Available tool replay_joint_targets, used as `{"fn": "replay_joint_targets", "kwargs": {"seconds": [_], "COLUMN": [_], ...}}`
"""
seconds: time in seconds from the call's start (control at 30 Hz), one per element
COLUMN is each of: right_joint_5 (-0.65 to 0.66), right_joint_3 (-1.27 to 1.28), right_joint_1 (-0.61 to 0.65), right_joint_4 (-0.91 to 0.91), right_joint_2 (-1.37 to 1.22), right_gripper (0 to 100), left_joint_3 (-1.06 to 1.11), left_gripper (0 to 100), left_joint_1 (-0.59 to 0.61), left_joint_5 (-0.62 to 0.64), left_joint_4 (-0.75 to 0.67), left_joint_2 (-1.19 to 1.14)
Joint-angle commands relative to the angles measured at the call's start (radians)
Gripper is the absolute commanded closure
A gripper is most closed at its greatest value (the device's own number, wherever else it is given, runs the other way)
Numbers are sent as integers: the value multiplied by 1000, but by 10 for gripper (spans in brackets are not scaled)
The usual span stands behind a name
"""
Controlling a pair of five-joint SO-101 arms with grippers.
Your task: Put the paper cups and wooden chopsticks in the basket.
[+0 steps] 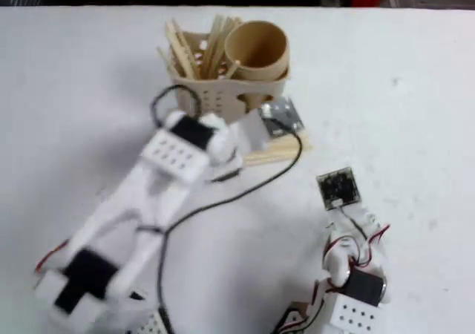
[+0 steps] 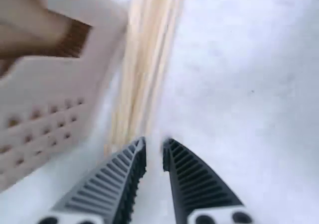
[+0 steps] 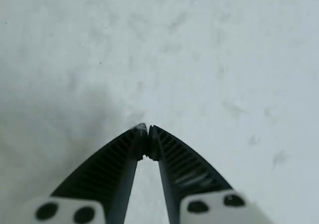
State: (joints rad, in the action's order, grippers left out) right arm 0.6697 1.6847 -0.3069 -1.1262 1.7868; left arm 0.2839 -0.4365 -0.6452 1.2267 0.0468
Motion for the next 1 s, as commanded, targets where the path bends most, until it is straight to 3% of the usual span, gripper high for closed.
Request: {"fn": "replay_joint_targets", "kwargs": {"seconds": [0.0, 0.43, 0.7, 0.87, 0.97], "right_joint_5": [9, 9, 9, 9, 9], "right_joint_3": [6, 6, 6, 6, 6], "right_joint_1": [2, 2, 2, 2, 2], "right_joint_4": [1, 1, 1, 1, 1], "right_joint_2": [10, 10, 10, 10, 10], "right_gripper": [978, 978, 978, 978, 978], "left_joint_3": [-106, -470, -537, -537, -545], "left_gripper": [919, 869, 871, 969, 977], "left_joint_1": [-7, -4, 8, -1, -1], "left_joint_5": [-31, -28, -28, -28, -28], "left_joint_4": [-31, -21, 38, 91, 120], "left_joint_2": [-180, -631, -699, -691, -688]}}
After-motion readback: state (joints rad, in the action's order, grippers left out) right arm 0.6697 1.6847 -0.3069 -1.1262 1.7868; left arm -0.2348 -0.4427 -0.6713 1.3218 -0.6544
